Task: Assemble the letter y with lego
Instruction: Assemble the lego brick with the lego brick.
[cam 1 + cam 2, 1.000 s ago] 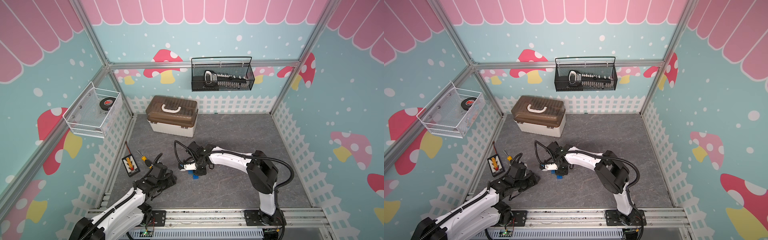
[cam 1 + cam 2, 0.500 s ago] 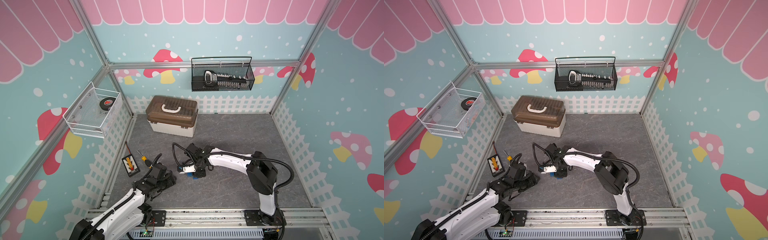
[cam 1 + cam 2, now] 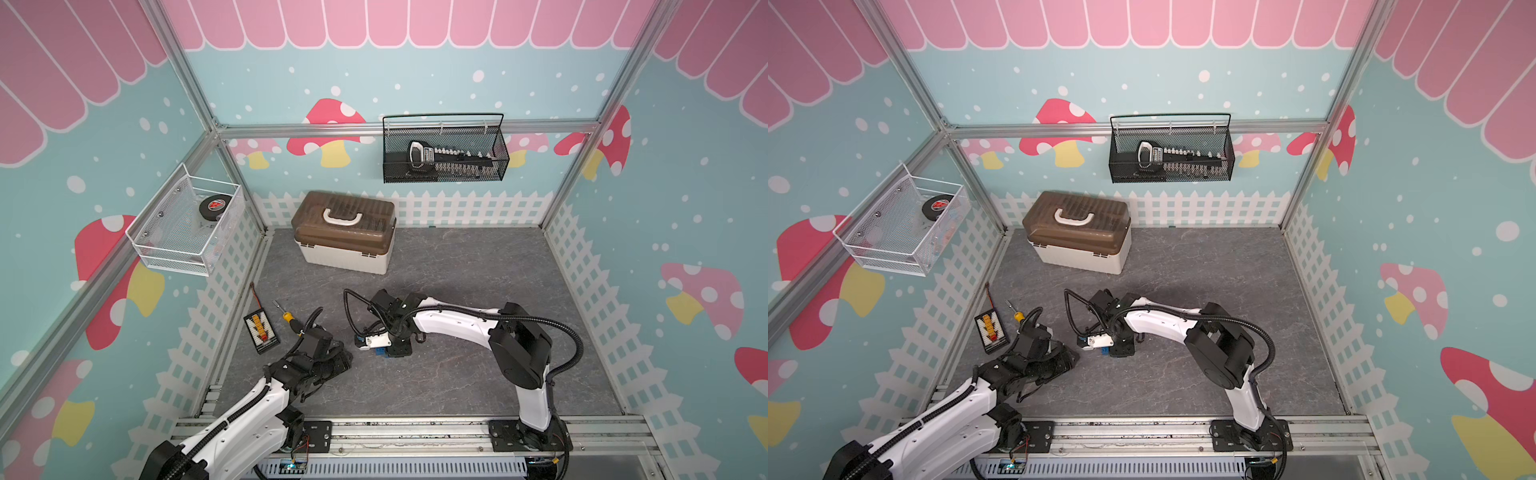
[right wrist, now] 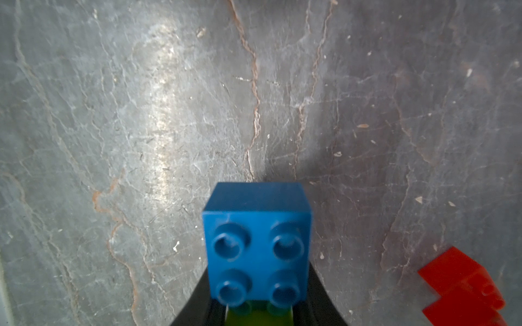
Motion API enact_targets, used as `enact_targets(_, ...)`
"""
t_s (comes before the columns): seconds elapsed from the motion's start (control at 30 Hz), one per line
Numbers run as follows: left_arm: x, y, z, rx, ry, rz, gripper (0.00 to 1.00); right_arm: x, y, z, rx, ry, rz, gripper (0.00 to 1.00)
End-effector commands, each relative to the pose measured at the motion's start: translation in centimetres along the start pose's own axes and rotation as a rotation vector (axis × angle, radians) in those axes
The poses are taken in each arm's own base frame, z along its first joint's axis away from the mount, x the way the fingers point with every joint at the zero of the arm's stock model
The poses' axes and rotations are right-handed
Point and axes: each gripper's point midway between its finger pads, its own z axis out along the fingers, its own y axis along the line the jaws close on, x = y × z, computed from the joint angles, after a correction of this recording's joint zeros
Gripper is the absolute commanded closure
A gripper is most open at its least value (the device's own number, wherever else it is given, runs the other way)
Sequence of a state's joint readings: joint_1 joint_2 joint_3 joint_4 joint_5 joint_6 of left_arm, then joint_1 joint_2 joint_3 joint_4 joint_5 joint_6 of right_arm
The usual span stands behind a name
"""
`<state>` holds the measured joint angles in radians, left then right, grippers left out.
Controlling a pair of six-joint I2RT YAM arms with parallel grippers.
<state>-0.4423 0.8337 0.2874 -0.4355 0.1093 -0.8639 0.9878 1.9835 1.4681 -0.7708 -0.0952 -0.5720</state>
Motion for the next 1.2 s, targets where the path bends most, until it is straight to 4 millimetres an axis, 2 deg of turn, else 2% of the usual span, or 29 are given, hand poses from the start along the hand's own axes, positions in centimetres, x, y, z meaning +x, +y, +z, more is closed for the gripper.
enact_targets(0.0,0.8,1.5,0.3,-0.042,0.02,-0.014,0.38,0.7,1.1,1.7,-0.041,0.066,-0.047,0.77)
enact_targets(0.27,0.8,1.5,0.3,-0.039,0.024,-0.015,0.38,0.0,0.7,2.0,-0.054,0.08,-0.013,0.77)
enact_targets(0.67,0.8,1.6,0.2,-0.042,0.024,-0.017,0.38,1.1,0.7,3.5,-0.071,0.144,0.033,0.77)
enact_targets(1.17,0.7,1.7,0.0,-0.044,0.016,-0.017,0.38,2.4,1.9,5.4,-0.151,0.252,0.137,0.8)
